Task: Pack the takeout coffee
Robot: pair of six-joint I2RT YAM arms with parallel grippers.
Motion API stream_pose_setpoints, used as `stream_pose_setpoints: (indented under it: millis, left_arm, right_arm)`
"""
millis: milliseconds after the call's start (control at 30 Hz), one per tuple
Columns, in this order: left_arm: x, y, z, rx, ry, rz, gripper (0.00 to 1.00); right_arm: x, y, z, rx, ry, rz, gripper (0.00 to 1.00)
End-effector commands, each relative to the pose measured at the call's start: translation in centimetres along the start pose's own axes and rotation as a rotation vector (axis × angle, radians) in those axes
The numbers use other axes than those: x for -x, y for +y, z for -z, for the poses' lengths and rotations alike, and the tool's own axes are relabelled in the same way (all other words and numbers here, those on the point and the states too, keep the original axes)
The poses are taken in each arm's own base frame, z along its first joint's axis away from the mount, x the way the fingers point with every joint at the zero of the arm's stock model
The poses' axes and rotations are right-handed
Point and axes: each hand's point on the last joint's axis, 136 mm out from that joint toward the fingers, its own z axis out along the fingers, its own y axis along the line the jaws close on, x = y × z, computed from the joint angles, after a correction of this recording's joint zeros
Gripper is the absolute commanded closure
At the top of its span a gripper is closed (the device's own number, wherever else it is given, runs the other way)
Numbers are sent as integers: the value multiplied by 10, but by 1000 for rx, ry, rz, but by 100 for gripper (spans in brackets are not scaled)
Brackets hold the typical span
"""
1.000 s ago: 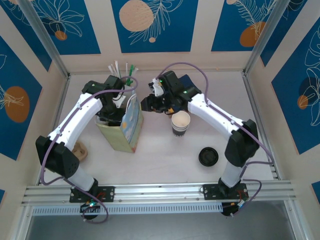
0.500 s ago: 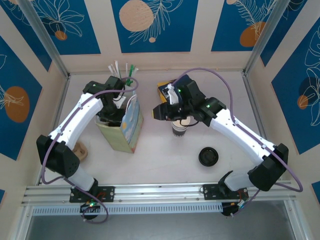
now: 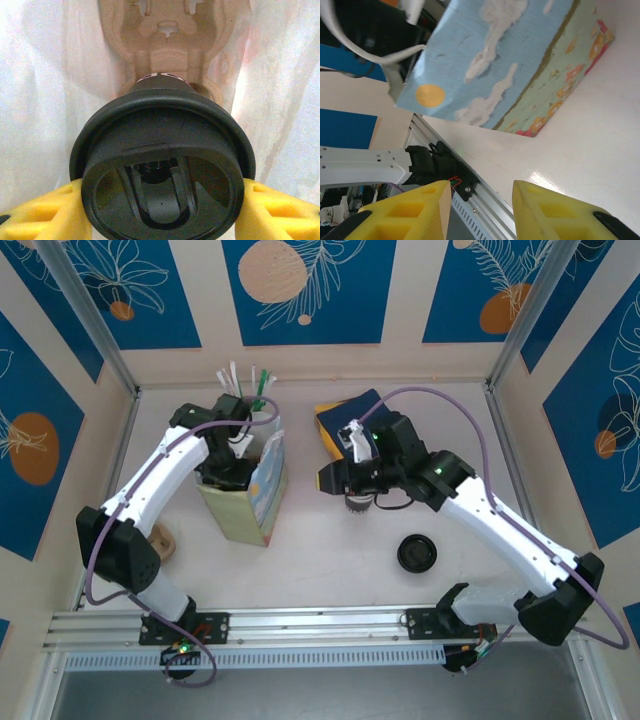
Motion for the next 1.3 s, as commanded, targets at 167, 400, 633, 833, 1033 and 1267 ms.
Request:
stream_pose_setpoints:
  millis: [167,400,633,833,1033,1267]
  left_arm:
    - [-2,3,-11,8,30,20,47]
    - [-3,4,-8,12,25,21,47]
    - [-4,4,-7,14,25,23,47]
    - [-6,4,-4,12,22,24,47]
    - [-9,2,-5,0,38,25,47]
    - [-16,4,-2,8,48,25,47]
  right_arm:
    - [-13,-4,12,-21,-2,-10,62]
    - [-13,-5,12,-21,-7,-18,61]
    - [-14,-4,11,-16,-2,-17,61]
    - [-16,-4,9,-15,4,-17,60]
    - [-16,-2,10,-12,2,-10,60]
    - [-18,-5,10,-16,4,-13,60]
